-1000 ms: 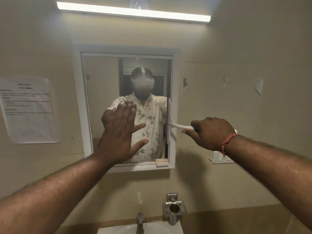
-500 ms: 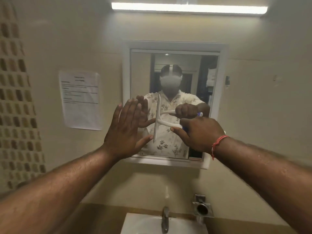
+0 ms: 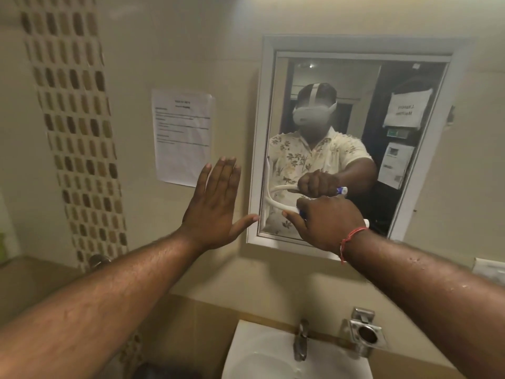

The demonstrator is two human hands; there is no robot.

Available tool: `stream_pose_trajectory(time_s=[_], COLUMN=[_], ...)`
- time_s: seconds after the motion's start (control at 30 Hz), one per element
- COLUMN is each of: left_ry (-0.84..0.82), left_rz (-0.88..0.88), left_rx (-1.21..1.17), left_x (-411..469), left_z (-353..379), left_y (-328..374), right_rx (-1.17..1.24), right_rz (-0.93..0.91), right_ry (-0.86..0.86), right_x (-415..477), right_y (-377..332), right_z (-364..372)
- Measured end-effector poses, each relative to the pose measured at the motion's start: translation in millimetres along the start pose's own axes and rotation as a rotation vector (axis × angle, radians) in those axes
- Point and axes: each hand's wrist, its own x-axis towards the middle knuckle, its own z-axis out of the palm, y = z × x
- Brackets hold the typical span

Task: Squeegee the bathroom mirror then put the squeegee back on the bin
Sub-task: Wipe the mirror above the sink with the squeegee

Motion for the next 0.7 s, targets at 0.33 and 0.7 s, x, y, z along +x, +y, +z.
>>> stream_pose_trajectory(time_s=[0.33, 0.7], left_ry=[0.024, 0.008], left_rz=[0.034, 0.041], left_rx=[-0.056, -0.035], left_x=[14.8, 5.4], left_z=[15.0, 21.4], left_y=[22.4, 20.8], right_rx=[-0.004, -0.007], right_rz=[0.025, -0.003], right_ry=[0.035, -0.007], right_x=[-3.3, -10.9], right_y=[-7.1, -8.6], right_z=[8.0, 13.1])
